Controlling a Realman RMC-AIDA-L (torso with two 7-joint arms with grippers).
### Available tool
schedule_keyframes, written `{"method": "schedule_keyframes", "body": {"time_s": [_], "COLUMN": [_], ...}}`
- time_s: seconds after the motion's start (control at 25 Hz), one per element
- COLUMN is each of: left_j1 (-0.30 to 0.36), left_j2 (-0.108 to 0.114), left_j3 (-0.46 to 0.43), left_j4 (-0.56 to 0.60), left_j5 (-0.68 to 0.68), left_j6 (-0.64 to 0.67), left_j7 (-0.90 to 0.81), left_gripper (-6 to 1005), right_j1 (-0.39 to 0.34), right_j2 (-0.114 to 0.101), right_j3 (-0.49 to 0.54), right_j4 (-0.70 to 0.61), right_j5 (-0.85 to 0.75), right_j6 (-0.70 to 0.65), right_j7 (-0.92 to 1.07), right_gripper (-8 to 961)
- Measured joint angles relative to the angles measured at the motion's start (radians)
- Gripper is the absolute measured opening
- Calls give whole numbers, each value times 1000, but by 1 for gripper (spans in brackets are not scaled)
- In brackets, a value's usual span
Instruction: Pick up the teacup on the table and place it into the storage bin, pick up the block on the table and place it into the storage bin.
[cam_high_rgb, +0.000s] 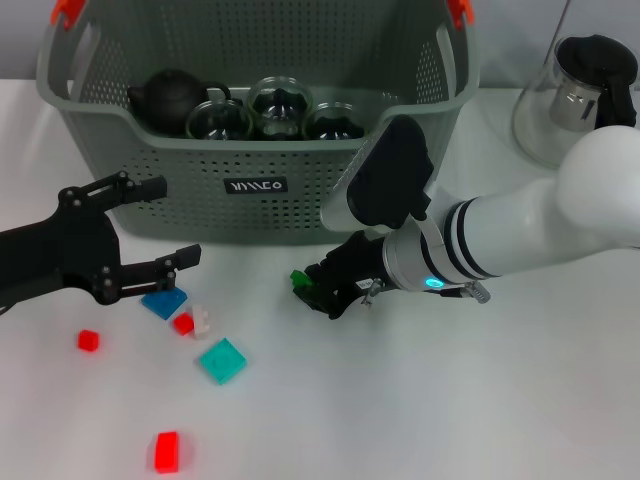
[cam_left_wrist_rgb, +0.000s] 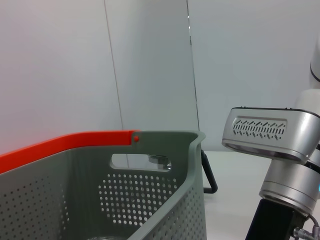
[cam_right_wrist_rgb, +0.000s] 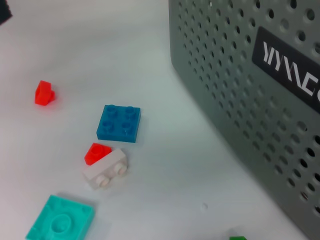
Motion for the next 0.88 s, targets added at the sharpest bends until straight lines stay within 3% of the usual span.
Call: {"method": "schedule_keyframes", "body": {"time_s": [0.88], "left_j1": [0], "left_j2": [0], "left_j3": [-2], "left_j4": [1], "left_j5": [0], "left_j6": [4], "left_j7": [0], "left_gripper": [847], "right_j1": [-10], "right_j2": [-14], "right_j3": [20], "right_j4": [-32], "right_j5": [4], "right_j6": [-57], "right_j7": [9], "right_gripper": [168]}}
